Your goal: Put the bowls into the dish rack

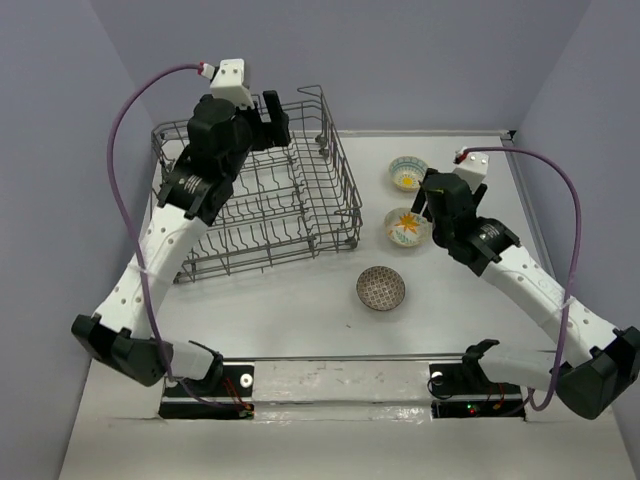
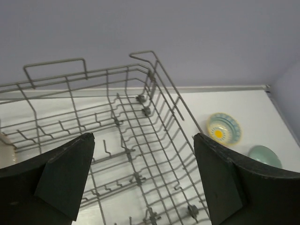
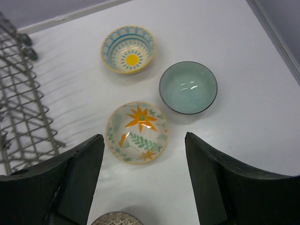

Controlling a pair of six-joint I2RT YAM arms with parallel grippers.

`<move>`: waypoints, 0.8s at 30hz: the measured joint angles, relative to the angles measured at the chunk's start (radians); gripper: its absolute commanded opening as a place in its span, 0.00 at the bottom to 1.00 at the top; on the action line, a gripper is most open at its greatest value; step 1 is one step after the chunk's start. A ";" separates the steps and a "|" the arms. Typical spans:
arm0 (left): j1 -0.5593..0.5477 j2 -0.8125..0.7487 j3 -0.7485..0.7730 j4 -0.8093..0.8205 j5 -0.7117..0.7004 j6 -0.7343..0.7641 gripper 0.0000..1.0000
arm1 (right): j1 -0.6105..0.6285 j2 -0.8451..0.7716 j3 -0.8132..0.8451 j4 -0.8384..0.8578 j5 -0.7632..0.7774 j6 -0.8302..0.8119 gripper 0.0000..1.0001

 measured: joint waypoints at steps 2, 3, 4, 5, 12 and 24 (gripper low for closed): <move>-0.008 -0.088 -0.079 0.001 0.070 -0.035 0.96 | -0.103 0.023 0.000 -0.010 -0.068 0.025 0.75; -0.011 -0.117 -0.108 -0.003 0.092 -0.046 0.96 | -0.154 0.040 -0.001 -0.020 -0.113 0.042 0.75; -0.014 -0.148 -0.145 0.005 0.113 -0.056 0.96 | -0.165 0.047 -0.002 -0.023 -0.124 0.046 0.75; -0.015 -0.170 -0.172 0.003 0.126 -0.064 0.96 | -0.177 0.057 -0.005 -0.030 -0.152 0.057 0.75; -0.016 -0.341 -0.421 -0.012 0.180 -0.106 0.97 | -0.183 0.071 -0.080 -0.086 -0.425 0.136 0.68; -0.016 -0.487 -0.554 0.021 0.212 -0.120 0.98 | -0.183 0.043 -0.185 -0.171 -0.527 0.275 0.71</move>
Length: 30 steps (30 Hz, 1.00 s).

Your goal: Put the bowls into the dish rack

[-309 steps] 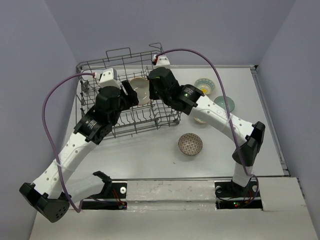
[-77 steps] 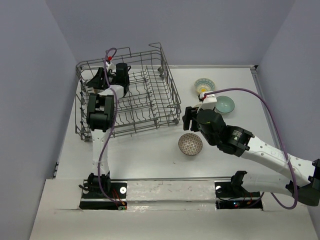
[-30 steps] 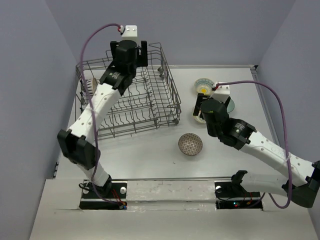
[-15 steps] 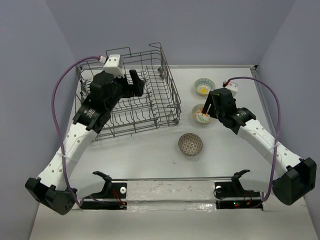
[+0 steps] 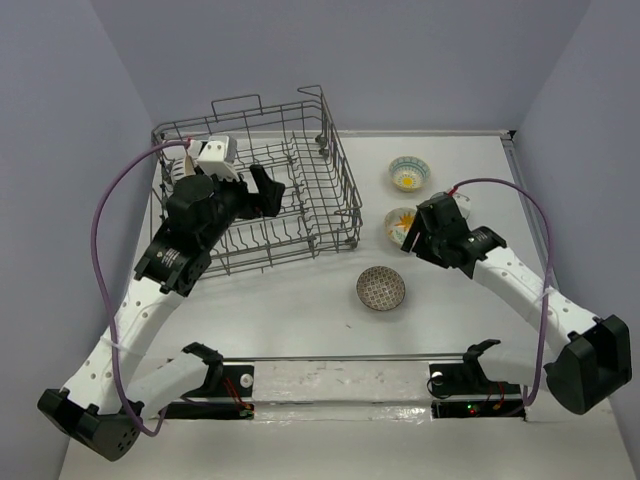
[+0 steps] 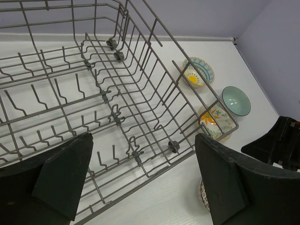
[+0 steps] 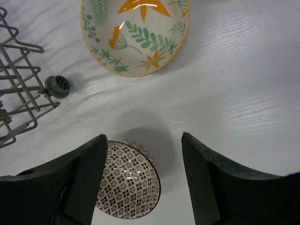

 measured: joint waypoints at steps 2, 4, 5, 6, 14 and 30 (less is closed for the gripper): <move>0.000 -0.002 -0.013 0.003 0.001 0.000 0.99 | 0.000 0.014 -0.002 0.009 0.024 0.026 0.71; 0.000 -0.002 -0.026 0.006 0.002 0.001 0.99 | -0.001 0.041 -0.002 0.024 0.039 0.045 0.71; 0.000 -0.003 -0.032 0.006 0.002 0.001 0.99 | -0.003 0.074 -0.002 0.042 0.048 0.058 0.72; 0.000 -0.004 -0.040 0.006 0.003 0.002 0.99 | -0.006 0.095 -0.002 0.053 0.051 0.064 0.71; 0.000 -0.042 -0.061 0.007 -0.015 0.004 0.99 | -0.103 0.208 -0.003 0.139 0.065 0.113 0.71; 0.000 -0.045 -0.064 0.014 -0.031 0.006 0.99 | -0.235 0.303 -0.031 0.305 0.003 0.135 0.68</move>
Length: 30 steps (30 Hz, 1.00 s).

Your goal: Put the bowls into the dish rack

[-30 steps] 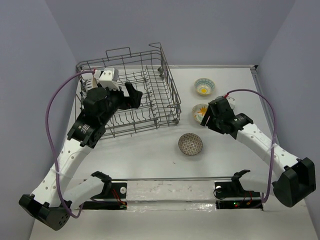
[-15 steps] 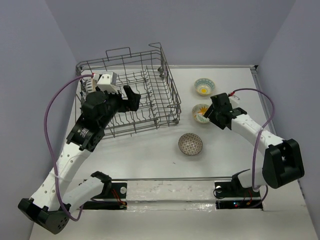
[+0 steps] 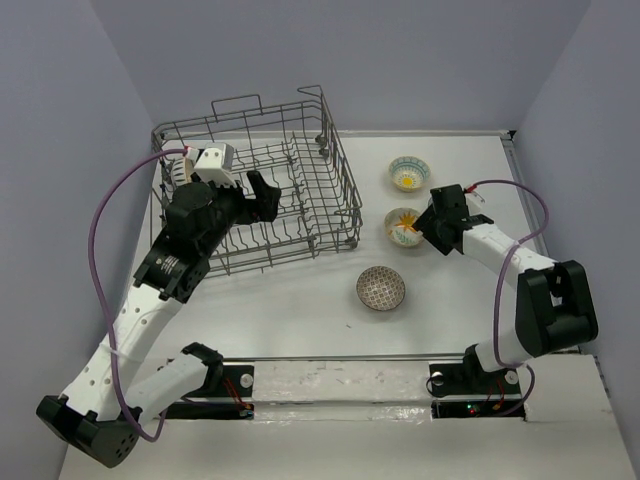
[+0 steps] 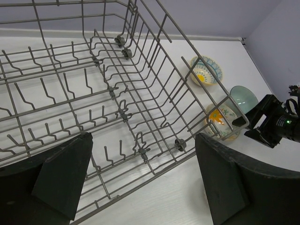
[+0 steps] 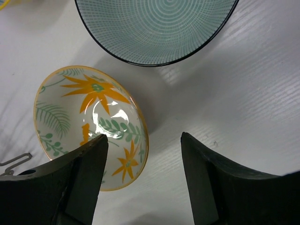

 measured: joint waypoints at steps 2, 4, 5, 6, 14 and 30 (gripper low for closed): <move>0.000 0.003 0.000 0.000 -0.001 0.000 0.99 | -0.009 0.009 -0.005 0.030 -0.009 0.003 0.67; 0.000 0.007 0.000 0.000 -0.003 0.000 0.99 | -0.011 0.015 -0.013 0.050 -0.016 0.004 0.65; 0.000 0.010 0.000 0.000 -0.005 0.000 0.99 | -0.014 0.019 -0.016 0.056 -0.019 0.004 0.65; 0.000 0.012 0.000 0.000 -0.005 0.000 0.99 | -0.017 0.027 -0.017 0.064 -0.023 0.004 0.64; 0.000 0.023 -0.010 0.000 -0.021 0.000 0.99 | -0.021 0.096 -0.027 0.147 -0.064 0.004 0.48; 0.000 0.039 -0.016 -0.001 -0.031 -0.004 0.99 | -0.021 0.111 -0.060 0.209 -0.111 -0.008 0.01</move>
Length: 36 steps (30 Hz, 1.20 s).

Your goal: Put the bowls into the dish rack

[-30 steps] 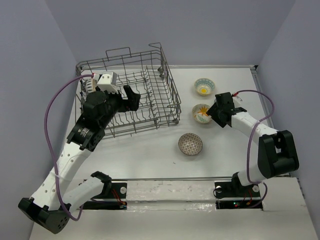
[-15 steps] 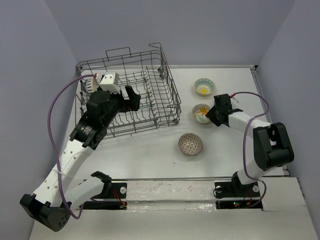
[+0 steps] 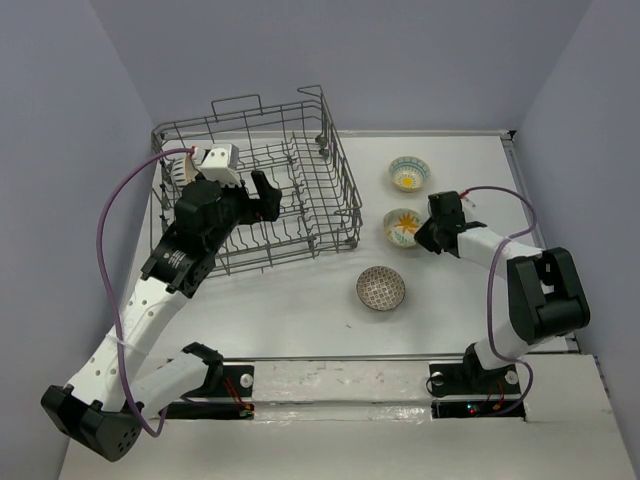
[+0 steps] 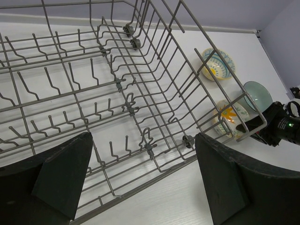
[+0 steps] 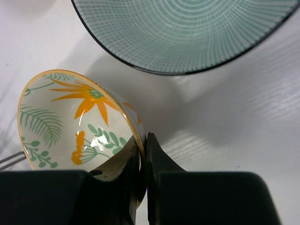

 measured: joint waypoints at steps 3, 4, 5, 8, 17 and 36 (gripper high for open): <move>0.000 0.003 0.000 0.000 0.000 -0.003 0.99 | 0.000 -0.049 -0.019 -0.037 0.000 -0.014 0.01; 0.000 0.005 0.000 0.000 0.001 -0.006 0.99 | 0.000 -0.066 -0.022 -0.051 0.000 -0.017 0.01; 0.000 0.007 0.000 0.000 0.001 -0.007 0.99 | 0.000 -0.088 -0.022 -0.068 0.000 -0.023 0.01; 0.000 0.019 0.000 0.000 0.005 -0.016 0.99 | 0.000 -0.207 -0.022 -0.117 0.002 -0.043 0.01; 0.000 0.052 0.030 -0.014 0.053 -0.048 0.99 | 0.008 -0.406 0.202 -0.302 0.006 -0.143 0.01; -0.001 0.045 0.122 -0.014 0.249 -0.123 0.98 | 0.510 -0.073 0.798 -0.472 0.214 -0.291 0.01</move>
